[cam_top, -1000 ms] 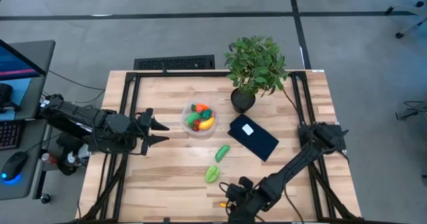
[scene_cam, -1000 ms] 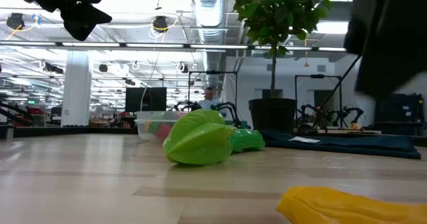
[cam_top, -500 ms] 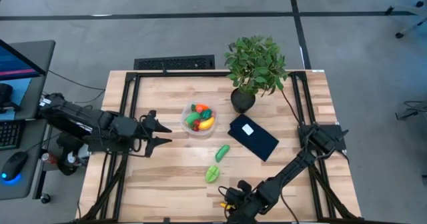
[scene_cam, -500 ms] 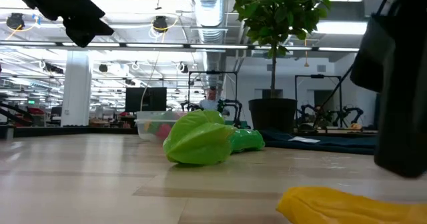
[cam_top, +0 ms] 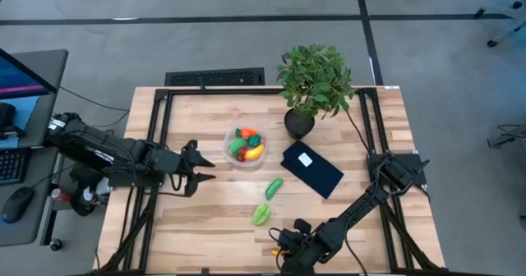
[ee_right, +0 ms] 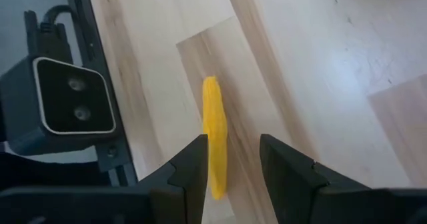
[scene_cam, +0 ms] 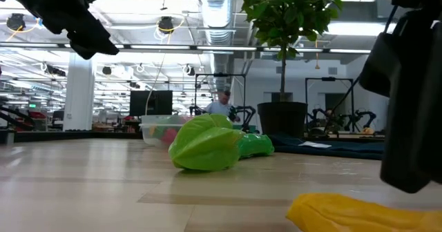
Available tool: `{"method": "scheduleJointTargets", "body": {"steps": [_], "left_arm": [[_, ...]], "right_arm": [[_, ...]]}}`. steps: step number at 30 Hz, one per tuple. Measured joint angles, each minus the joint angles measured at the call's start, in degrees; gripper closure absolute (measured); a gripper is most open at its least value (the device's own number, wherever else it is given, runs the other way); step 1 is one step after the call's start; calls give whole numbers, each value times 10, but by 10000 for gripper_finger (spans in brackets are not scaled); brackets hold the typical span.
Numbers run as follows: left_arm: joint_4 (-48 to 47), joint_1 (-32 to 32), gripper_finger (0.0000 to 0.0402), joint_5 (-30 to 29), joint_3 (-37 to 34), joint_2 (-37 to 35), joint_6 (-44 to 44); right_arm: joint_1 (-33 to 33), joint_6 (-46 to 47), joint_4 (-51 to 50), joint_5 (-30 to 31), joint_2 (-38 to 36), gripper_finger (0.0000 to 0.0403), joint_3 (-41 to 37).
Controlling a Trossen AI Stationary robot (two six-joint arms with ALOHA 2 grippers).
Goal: Pick and placing Produce into tupperware
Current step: Put the yellow corn into the transparent bin
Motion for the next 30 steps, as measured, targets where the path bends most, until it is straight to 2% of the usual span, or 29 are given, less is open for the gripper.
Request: {"method": "scheduleJointTargets", "body": {"steps": [4,11,23,30], "left_arm": [[13,0,219,23,0,-1,16],[73,0,219,116,0,-2,93],[79,0,219,116,0,-2,101],[82,0,219,116,0,-2,89]], "right_arm": [[0,-6,-3,9,0,276,0],[3,-30,1,9,0,275,0],[16,-55,21,32,4,275,0],[14,-44,57,17,33,275,2]]}}
